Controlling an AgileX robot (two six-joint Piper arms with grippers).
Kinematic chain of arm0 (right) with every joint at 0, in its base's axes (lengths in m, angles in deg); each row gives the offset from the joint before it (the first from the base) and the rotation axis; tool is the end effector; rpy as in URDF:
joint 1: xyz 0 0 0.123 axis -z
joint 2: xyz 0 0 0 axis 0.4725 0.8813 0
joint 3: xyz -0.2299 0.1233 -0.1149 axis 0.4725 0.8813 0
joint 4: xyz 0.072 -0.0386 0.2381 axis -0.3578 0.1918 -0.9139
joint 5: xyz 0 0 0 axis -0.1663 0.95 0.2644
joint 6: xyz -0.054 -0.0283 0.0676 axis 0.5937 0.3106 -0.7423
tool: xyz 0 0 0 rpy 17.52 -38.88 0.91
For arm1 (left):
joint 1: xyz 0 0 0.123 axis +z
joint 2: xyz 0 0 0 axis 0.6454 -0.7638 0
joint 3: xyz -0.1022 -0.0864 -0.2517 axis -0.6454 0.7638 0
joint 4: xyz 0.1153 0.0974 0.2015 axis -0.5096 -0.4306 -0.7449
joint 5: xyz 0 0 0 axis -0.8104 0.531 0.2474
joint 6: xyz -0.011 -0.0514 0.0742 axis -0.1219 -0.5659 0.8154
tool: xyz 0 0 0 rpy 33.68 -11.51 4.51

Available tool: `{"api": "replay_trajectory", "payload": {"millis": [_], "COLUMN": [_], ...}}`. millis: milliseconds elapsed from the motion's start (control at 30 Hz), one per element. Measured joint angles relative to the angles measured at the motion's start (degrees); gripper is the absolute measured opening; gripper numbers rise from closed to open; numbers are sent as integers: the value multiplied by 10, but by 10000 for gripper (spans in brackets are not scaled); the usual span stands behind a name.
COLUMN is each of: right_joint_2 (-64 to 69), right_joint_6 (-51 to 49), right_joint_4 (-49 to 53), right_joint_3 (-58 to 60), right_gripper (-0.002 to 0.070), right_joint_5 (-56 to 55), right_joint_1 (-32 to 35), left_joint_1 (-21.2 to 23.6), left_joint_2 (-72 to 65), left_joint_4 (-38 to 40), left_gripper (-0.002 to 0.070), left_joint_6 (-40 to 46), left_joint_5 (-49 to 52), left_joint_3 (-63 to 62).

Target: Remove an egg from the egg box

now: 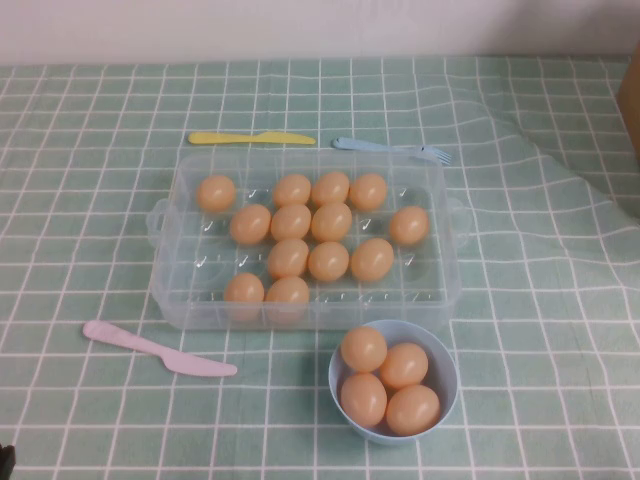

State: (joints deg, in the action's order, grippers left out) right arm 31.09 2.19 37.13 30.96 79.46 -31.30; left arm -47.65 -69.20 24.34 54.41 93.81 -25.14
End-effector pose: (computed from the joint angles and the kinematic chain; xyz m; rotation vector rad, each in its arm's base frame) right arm 0.0526 0.0049 0.1719 -0.0030 1.8710 0.1047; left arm 0.0519 -0.0084 0.1715 0.2543 1.8545 -0.0149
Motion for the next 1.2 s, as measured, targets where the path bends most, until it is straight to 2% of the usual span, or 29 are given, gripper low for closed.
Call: {"api": "replay_trajectory", "payload": {"millis": [933,1200], "right_joint_2": [0,0], "right_joint_6": [0,0], "right_joint_4": [0,0], "right_joint_3": [0,0], "right_gripper": [-17,-17], "right_joint_5": [0,0], "right_joint_1": [0,0], "left_joint_1": [0,0], "left_joint_2": [0,0], "left_joint_4": [0,42], "left_gripper": [-3,-3], "left_joint_6": [0,-5], "left_joint_5": [-18,-33], "left_joint_3": [0,0]}}
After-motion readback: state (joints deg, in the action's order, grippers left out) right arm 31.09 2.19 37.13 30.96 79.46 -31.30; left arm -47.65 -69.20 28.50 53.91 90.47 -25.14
